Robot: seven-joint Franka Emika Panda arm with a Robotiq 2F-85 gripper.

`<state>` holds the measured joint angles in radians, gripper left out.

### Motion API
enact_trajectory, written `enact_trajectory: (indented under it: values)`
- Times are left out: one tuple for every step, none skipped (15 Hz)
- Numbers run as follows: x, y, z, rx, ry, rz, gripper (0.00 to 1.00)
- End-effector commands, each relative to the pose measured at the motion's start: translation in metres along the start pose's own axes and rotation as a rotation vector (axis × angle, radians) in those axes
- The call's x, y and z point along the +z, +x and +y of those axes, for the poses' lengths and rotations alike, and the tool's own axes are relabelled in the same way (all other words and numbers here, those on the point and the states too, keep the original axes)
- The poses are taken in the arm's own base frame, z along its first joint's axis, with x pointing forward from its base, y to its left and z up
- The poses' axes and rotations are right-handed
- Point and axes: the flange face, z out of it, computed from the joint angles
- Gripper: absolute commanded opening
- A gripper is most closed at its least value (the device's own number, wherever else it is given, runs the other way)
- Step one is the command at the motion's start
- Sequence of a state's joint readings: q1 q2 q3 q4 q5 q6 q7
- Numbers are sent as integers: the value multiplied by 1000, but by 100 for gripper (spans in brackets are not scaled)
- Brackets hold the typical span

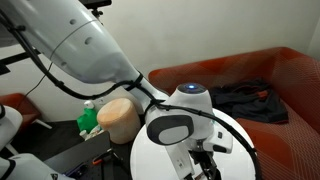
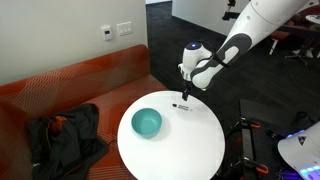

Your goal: Put the black marker inside the blue bowl

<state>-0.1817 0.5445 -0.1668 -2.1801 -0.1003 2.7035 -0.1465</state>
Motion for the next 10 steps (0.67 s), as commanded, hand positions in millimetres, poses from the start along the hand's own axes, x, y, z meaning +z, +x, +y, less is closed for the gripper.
enact_trajectory:
  values:
    - [7,6,-4,-60,30,-19,100]
    - [9,6,-5,-72,33,-24,100]
    - [12,6,-7,-79,38,-31,100]
    - [14,6,-8,-93,41,-38,100]
    - [17,5,-9,-104,45,-48,100]
    - [20,3,-9,-121,48,-58,100]
    - [24,3,-10,-135,49,-64,100]
    - [26,3,-11,-146,51,-71,100]
    - [29,3,-12,-161,53,-77,100]
    - [32,3,-14,-171,51,-82,100]
